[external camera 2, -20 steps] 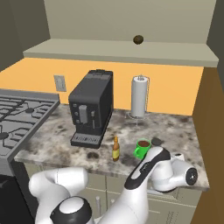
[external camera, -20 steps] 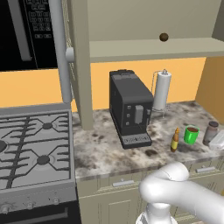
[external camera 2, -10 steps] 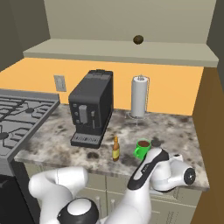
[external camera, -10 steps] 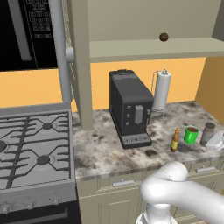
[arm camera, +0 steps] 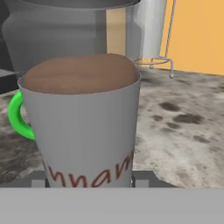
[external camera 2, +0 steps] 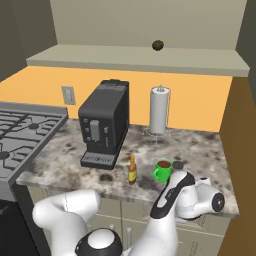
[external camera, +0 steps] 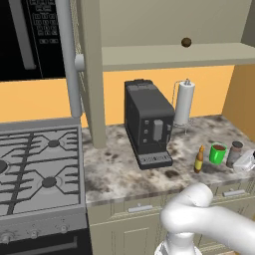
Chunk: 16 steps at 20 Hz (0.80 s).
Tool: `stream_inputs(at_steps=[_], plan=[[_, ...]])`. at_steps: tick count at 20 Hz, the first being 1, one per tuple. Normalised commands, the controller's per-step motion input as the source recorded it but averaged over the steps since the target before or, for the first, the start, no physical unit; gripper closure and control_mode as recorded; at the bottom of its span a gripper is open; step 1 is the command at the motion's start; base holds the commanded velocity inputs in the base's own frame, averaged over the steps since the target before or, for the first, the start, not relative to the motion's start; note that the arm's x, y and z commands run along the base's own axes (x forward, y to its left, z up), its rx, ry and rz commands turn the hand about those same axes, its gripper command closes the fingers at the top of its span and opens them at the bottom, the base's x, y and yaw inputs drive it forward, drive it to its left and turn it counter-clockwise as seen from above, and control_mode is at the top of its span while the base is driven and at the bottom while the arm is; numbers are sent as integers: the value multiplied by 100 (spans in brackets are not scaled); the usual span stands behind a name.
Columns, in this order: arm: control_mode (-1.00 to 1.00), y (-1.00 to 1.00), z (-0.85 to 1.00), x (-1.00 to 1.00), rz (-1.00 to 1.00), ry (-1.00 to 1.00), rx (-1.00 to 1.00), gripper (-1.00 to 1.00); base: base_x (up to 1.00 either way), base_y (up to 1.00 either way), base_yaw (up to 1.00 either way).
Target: Pick the cinnamon and honey bottle from the cabinet and place them next to the mug.
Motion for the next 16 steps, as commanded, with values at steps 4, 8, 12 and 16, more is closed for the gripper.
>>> stream_inputs(at_steps=[4, 8, 12, 16], plan=[[-100, 0, -17, 12, 0, 0, 0, 100, 0, 0, 0], [-100, 0, -3, 2, 0, 0, 0, 100, 0, 0, 0], [-100, 0, 0, 0, 0, 0, 0, 100, 0, 0, 0], [-100, 0, 0, 0, 0, 0, 0, -100, 0, 0, 0]])
